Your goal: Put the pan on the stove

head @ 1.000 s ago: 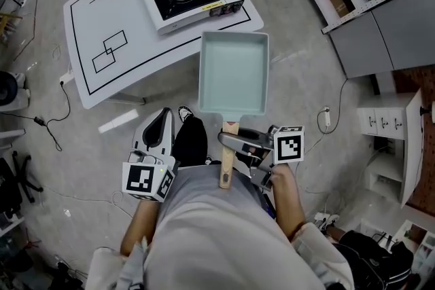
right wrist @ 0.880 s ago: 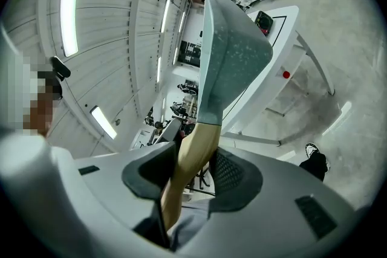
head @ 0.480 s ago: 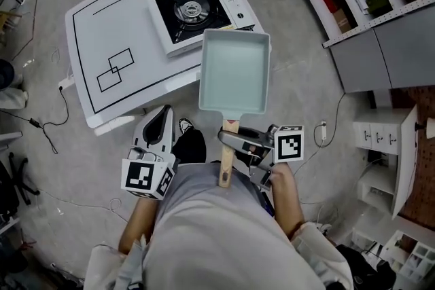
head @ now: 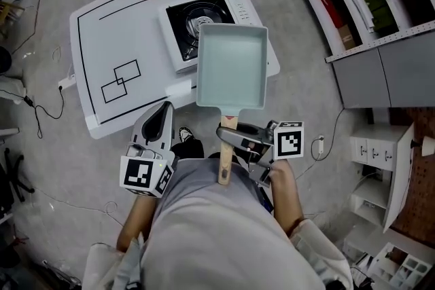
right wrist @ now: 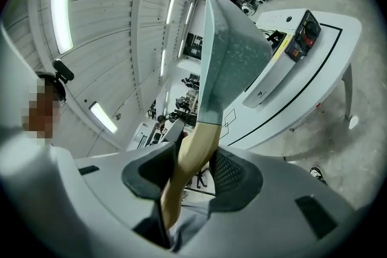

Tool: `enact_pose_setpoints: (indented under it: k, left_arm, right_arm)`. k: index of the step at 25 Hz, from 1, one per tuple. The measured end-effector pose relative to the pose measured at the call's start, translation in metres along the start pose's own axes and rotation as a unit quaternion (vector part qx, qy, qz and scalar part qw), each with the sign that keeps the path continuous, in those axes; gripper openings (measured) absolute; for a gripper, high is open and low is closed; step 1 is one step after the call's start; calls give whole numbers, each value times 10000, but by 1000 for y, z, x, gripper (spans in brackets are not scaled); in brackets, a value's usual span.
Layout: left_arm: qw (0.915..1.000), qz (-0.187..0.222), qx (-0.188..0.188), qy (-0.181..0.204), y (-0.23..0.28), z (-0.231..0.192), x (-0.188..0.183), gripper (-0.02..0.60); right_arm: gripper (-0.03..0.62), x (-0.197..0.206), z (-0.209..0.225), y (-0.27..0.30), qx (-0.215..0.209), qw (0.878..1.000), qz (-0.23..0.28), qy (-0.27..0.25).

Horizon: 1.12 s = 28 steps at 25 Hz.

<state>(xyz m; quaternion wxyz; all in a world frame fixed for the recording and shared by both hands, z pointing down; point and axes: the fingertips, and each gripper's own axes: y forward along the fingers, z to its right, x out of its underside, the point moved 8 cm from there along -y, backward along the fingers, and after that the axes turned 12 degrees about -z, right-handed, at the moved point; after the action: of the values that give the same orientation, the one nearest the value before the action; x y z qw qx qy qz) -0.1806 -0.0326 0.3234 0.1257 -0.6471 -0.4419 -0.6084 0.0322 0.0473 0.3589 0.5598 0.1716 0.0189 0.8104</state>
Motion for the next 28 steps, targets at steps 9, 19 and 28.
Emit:
enact_pose_setpoints:
  k: [9,19,28]
  left_arm:
    - [9999,103,-42,-75,4,-14,-3,8]
    - [9995,50,-157,-255,10,-13,2,8]
    - [9984,60,-380,-405,32,-12,-13,8]
  right_arm:
    - [178,-23,6,15,-81,9999,-129,-56]
    - [179,-50,5,18,-218,9988,-384,-198]
    - [181,-85,7,11,-362,9969,-647,-272]
